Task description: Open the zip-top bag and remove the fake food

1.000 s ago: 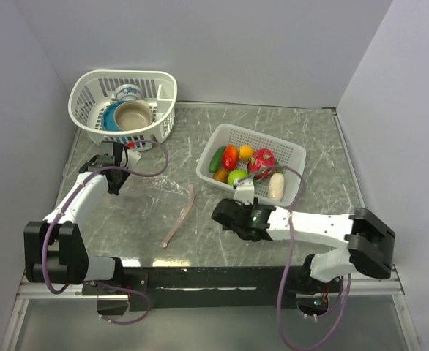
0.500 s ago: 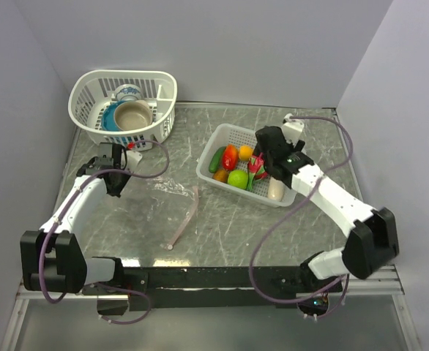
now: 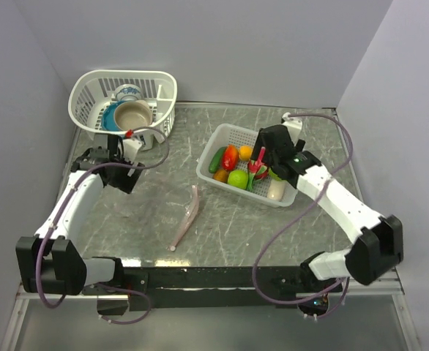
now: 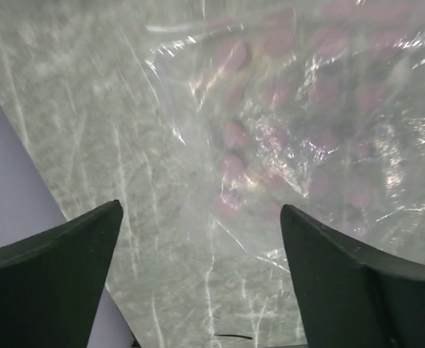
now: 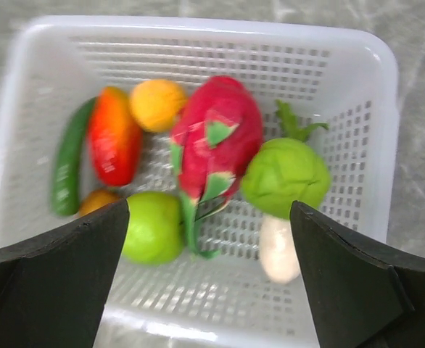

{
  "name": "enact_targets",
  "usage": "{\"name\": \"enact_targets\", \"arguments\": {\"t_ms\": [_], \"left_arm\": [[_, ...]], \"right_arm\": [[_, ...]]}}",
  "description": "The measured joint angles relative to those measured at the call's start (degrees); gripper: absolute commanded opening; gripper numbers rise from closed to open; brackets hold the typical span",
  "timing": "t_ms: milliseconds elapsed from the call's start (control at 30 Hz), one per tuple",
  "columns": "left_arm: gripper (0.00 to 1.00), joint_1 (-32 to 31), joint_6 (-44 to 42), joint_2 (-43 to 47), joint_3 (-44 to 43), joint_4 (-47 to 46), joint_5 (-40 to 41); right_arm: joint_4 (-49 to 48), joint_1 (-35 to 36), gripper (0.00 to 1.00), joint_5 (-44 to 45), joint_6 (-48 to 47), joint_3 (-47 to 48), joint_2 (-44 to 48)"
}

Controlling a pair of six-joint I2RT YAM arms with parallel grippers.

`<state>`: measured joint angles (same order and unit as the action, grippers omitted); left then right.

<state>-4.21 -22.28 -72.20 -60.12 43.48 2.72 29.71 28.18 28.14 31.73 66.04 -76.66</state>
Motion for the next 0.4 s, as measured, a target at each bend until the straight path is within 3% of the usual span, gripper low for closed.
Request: {"name": "enact_targets", "arguments": {"t_ms": [233,400], "left_arm": [[0.99,0.0,2.6,4.8,-8.1,1.9,-7.0],[0.99,0.0,5.7,10.4,-9.2,1.6,-14.7]], "right_arm": [[-4.0,3.4,1.00,-6.9,-3.5,-6.9,14.3],[-5.9,5.6,1.00,-8.3,-5.3,-10.1,18.8]]}}
